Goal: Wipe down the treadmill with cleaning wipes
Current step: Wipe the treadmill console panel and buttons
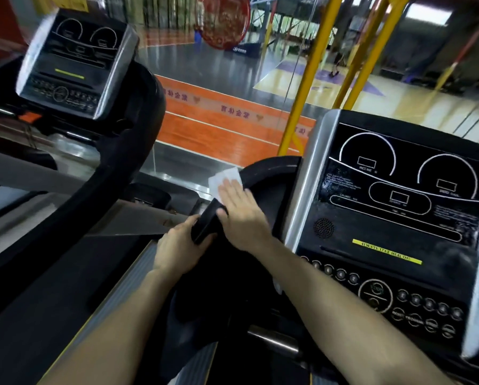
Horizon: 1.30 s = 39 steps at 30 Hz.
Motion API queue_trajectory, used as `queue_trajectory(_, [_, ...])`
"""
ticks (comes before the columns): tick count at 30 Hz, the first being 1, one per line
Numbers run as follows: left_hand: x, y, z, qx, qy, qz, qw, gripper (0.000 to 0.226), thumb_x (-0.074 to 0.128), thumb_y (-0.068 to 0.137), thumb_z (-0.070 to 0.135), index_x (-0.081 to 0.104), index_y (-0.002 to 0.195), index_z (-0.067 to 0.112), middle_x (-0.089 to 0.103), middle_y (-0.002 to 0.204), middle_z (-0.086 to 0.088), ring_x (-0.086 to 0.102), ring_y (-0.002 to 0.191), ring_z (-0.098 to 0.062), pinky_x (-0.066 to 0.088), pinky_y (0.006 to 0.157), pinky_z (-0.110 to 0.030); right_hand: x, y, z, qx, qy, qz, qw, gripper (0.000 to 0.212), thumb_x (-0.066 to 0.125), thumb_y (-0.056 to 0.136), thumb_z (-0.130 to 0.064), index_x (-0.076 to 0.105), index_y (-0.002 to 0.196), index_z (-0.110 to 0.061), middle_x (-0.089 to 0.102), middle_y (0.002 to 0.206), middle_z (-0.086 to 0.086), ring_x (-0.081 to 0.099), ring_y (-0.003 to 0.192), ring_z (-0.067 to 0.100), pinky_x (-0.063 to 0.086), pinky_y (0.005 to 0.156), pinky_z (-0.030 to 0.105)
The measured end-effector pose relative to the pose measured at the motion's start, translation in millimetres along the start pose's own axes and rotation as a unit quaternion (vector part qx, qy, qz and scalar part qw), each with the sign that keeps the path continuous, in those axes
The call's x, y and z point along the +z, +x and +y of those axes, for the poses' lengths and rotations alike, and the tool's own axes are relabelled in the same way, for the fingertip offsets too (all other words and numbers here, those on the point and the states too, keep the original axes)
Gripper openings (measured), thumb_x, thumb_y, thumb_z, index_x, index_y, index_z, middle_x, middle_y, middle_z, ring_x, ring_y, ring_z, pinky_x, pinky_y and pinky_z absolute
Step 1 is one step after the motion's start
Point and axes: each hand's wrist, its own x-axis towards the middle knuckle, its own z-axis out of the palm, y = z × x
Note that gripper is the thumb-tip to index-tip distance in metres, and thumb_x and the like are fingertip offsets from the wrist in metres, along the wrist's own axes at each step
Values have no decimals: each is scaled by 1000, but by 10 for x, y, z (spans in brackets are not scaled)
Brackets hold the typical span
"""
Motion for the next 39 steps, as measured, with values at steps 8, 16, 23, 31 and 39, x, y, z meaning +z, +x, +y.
queue_trajectory(8, [31,44,16,87,22,5,996,82,71,92,53,35,161,25,46,162,0,48,147,-24,51,111,-52,-589,585,628,79,-207,-89,971,83,67,94,-17,26,166,-18,18,168,23,22,152,41,37,116,48])
queue_trajectory(16, [185,884,933,267,-11,41,963,74,53,96,15,33,166,2,33,173,-14,30,162,-27,24,133,-40,-840,754,717,22,-183,-86,979,74,60,94,-11,33,163,-12,60,136,12,60,123,36,45,100,47])
queue_trajectory(23, [645,1483,1298,256,146,23,955,73,36,104,49,38,159,0,48,157,-22,47,141,-40,35,121,-52,-1331,490,1201,47,-141,114,982,55,56,98,-27,53,149,-7,37,168,16,20,162,31,15,131,57])
queue_trajectory(31, [694,1761,1544,376,169,28,911,68,38,111,39,26,169,5,40,167,-21,48,146,-42,42,117,-52,-1143,320,1317,105,17,153,983,61,51,106,-18,36,164,-10,8,179,-1,-1,165,15,11,134,46])
queue_trajectory(39, [678,1775,1530,284,211,8,935,82,18,103,53,34,162,-1,51,154,-23,56,129,-44,47,108,-54,-1106,311,1292,101,37,174,979,48,51,105,-16,53,152,-7,17,178,3,6,165,20,14,133,44])
